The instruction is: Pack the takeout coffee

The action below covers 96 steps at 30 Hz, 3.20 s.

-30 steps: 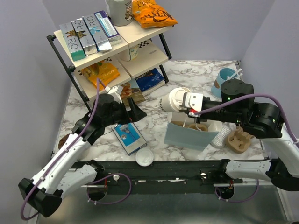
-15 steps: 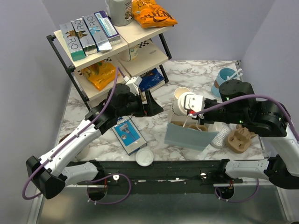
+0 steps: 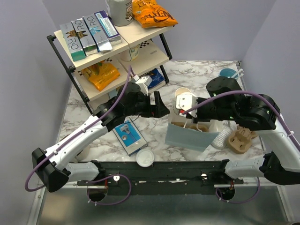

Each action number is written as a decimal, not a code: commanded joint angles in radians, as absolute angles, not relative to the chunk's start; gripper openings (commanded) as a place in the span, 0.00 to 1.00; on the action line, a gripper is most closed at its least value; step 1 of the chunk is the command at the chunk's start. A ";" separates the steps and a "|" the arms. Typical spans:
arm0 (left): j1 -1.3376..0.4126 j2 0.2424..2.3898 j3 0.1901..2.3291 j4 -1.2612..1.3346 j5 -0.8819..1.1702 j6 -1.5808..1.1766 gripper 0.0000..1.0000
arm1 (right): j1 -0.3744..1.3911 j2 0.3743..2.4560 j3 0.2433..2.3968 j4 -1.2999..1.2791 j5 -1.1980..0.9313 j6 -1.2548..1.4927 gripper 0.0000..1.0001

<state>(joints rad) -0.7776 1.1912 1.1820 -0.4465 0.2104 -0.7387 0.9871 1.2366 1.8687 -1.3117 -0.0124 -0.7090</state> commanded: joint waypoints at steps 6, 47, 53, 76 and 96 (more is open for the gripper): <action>-0.811 1.246 1.244 -0.471 0.181 -0.693 0.97 | 0.966 1.236 1.841 -1.457 -0.072 -0.753 0.01; -0.861 1.387 1.341 -0.515 0.182 -0.614 0.31 | 0.746 1.288 1.562 -1.284 -0.328 -0.838 0.01; -0.865 1.394 1.347 -0.515 0.198 -0.612 0.31 | 0.745 1.333 1.536 -1.243 -0.367 -0.825 0.01; -0.868 1.388 1.345 -0.512 0.212 -0.618 0.33 | 0.726 1.344 1.318 -1.101 -0.382 -0.804 0.01; -0.868 1.356 1.309 -0.488 0.201 -0.649 0.20 | 0.706 1.301 1.244 -1.038 -0.365 -0.741 0.01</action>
<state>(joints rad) -0.8604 1.3933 1.3251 -0.5346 0.1726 -0.6365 0.7250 1.2919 1.2667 -1.0500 -0.3950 -0.7792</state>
